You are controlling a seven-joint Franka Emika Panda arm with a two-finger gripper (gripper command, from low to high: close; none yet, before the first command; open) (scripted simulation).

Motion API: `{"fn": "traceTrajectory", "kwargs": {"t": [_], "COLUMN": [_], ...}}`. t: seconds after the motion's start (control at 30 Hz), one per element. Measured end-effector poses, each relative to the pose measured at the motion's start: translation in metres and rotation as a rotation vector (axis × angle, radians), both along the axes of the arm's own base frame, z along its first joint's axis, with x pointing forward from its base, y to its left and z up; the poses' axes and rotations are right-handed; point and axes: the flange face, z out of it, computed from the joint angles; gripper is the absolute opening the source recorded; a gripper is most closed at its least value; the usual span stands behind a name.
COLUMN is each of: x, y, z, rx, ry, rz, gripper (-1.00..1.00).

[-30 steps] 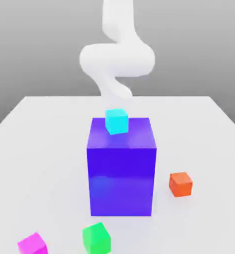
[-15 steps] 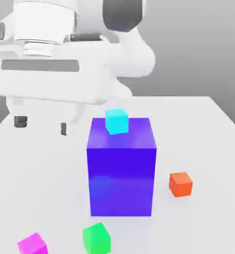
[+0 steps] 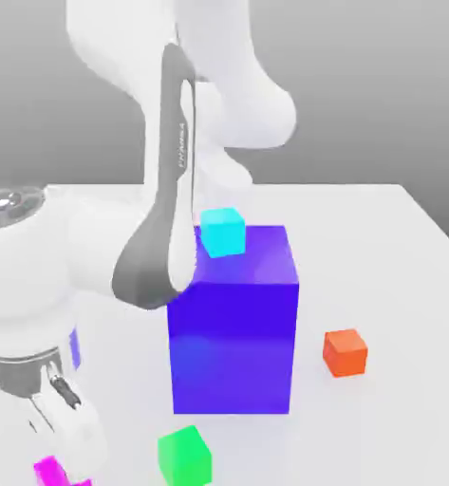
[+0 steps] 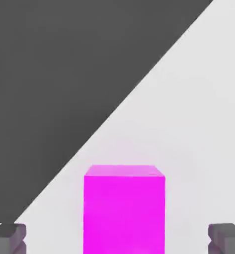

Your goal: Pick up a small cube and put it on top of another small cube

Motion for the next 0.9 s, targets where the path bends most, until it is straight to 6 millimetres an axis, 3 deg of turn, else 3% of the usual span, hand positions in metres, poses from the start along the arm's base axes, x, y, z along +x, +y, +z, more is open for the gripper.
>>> {"fn": "traceTrajectory", "kwargs": {"t": [0.03, 0.23, 0.3, 0.4, 0.47, 0.67, 0.73, 0.83, 0.87, 0.9], "x": [-0.001, -0.001, 0.000, -0.001, -0.002, -0.021, -0.025, -0.026, -0.027, -0.027], "y": [0.000, 0.000, 0.000, 0.000, 0.025, 0.124, 0.136, 0.140, 0.141, 0.141], "z": [-0.011, -0.017, -0.003, 0.036, 0.055, 0.094, 0.082, 0.046, 0.038, 0.038], "rx": [0.000, 0.000, 0.000, 0.001, 0.010, 0.008, 0.002, 0.000, 0.000, 0.000], "ry": [0.001, 0.000, 0.000, 0.000, -0.003, -0.001, -0.001, 0.000, 0.000, 0.000], "rz": [-0.001, -0.001, -0.002, -0.001, 0.019, 0.118, 0.132, 0.136, 0.137, 0.137], "gripper": [-1.00, -1.00, -1.00, -1.00, -1.00, -1.00, -1.00, -1.00, 1.00, 1.00]}}
